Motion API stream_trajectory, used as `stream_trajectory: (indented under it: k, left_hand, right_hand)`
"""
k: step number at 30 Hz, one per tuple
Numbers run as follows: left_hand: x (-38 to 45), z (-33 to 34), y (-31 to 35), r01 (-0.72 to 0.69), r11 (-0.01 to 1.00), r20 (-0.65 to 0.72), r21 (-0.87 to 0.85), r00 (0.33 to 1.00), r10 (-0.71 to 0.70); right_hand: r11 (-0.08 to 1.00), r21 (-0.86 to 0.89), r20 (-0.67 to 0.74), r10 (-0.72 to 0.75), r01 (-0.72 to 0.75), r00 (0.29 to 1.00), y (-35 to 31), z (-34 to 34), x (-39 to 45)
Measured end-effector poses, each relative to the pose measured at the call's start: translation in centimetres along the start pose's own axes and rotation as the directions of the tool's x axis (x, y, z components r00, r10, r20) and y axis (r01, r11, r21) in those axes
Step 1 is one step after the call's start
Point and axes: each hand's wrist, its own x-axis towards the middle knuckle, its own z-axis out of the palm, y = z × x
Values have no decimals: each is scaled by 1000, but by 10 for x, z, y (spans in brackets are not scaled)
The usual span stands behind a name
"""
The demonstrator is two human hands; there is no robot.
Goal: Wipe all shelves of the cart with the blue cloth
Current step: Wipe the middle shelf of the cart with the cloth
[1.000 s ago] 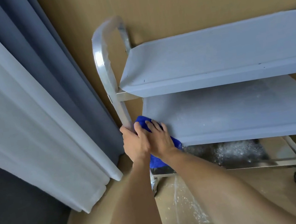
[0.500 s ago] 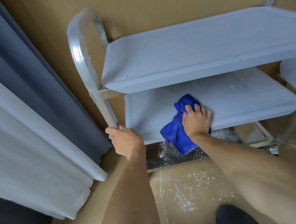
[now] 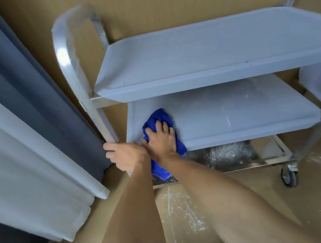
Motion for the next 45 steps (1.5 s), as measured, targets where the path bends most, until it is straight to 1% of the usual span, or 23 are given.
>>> stream_trajectory:
  k: [2,5,9,12,15,18,19,21,23,24,26,27,29,31,32,34,35,37,38,40,41,42,45]
  left_hand:
    - [-2,3,-4,43,999,20,20,999,-43]
    - [-4,9,-6,79,997,-9,9,997,-78]
    - [-11,16,-4,89,996,-61,27,994,-87]
    - [-14,19,-8,55,997,-89,61,995,-49]
    - [-16,20,-10,29,994,-106,102,994,-18]
    - [-20,20,-8,62,995,-133,76,990,-51]
    - [-23,21,-6,79,995,-158,66,985,-67]
    - [-39,26,-3,35,989,-211,141,977,-4]
    - [-63,38,2,-104,975,-175,198,975,140]
    - [-78,47,7,-220,952,-97,212,965,244]
    - [-111,71,20,-464,865,91,191,886,455]
    - [-126,82,28,-543,824,174,161,838,518]
    - [-153,101,41,-602,789,282,127,784,553]
    - [-167,112,46,-595,793,339,133,779,528]
    - [-169,114,47,-596,789,351,149,778,521]
    - [-164,116,49,-582,793,338,180,794,506]
    - [-161,116,50,-569,801,326,188,805,495]
    - [-156,115,48,-558,807,315,194,814,487]
    - [-155,115,47,-569,800,310,192,808,501]
    - [-157,118,47,-596,782,305,181,790,531]
    - [-159,120,48,-597,783,304,176,789,533]
    - [-160,123,49,-592,787,305,174,793,528]
    - [-163,123,49,-594,784,308,182,791,528]
  right_hand:
    - [999,40,1,-10,10,1000,3,0,3]
    - [997,76,-62,6,-1,998,46,-3,7]
    - [980,-1,-128,196,-197,972,163,-26,17]
    - [895,-76,-185,420,-439,889,287,-56,11]
    - [765,-67,-217,616,-641,758,389,-83,-5]
    - [669,-46,-205,721,-742,662,424,-93,-3]
    - [650,-55,-200,737,-758,646,422,-93,1]
    - [624,-95,-178,756,-776,630,407,-91,6]
    - [660,-132,-160,722,-740,673,376,-88,12]
    - [706,-146,-151,676,-693,721,355,-84,13]
    - [837,-117,-125,522,-535,844,305,-71,16]
    - [897,-73,-122,425,-435,897,279,-64,17]
    - [974,-4,-106,227,-228,968,241,-54,16]
    - [995,14,-70,99,-98,993,236,-52,14]
    - [997,7,-76,83,-82,994,245,-53,12]
    - [991,-26,-133,124,-128,983,272,-54,7]
    - [982,-28,-182,179,-187,967,291,-56,7]
    - [928,-18,-267,353,-371,897,342,-64,6]
    - [882,3,-289,453,-472,844,372,-71,3]
    - [766,107,-340,627,-633,701,429,-86,-11]
    - [732,161,-373,666,-662,646,446,-91,-19]
    - [717,203,-390,684,-667,616,452,-92,-25]
    - [649,310,-369,755,-694,542,433,-93,-30]
